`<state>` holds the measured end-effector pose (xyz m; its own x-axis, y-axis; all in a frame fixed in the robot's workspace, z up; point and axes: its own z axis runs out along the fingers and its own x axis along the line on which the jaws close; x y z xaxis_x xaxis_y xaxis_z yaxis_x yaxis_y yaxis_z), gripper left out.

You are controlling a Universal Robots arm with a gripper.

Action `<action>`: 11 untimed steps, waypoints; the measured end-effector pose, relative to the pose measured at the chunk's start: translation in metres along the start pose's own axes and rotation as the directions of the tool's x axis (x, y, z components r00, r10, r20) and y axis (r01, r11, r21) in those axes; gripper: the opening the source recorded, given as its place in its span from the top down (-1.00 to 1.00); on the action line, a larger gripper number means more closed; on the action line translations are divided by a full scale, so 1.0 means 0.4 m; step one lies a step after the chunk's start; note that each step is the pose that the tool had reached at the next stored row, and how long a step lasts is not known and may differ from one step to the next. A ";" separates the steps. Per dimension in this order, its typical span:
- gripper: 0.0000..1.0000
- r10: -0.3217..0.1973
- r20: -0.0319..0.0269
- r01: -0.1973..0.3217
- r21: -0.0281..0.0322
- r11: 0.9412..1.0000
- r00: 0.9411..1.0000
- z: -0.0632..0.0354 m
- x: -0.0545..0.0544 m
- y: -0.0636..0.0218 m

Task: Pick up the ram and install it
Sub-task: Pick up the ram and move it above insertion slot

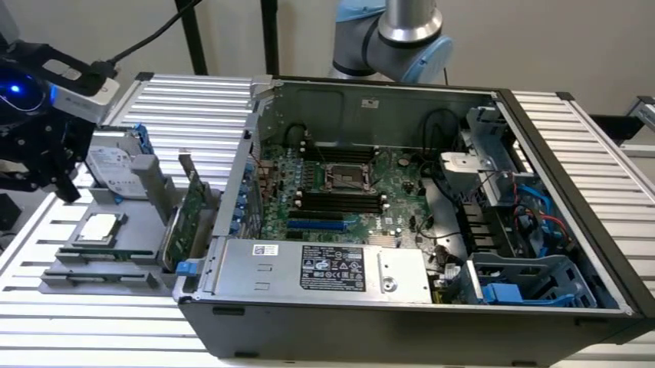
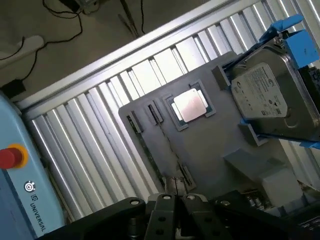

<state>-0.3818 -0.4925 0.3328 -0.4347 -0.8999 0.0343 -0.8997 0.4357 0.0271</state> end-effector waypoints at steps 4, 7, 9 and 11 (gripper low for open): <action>1.00 -0.074 -0.002 0.074 0.002 0.997 0.997 0.004 0.000 0.000; 1.00 -0.128 -0.004 0.128 0.004 0.992 0.992 0.007 0.000 0.000; 1.00 -0.164 -0.005 0.164 0.005 0.986 0.986 0.009 0.000 0.000; 1.00 -0.200 -0.006 0.200 0.006 0.980 0.980 0.011 0.000 0.000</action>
<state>-0.3818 -0.4925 0.3284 -0.2462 -0.9686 0.0345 -0.9686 0.2471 0.0272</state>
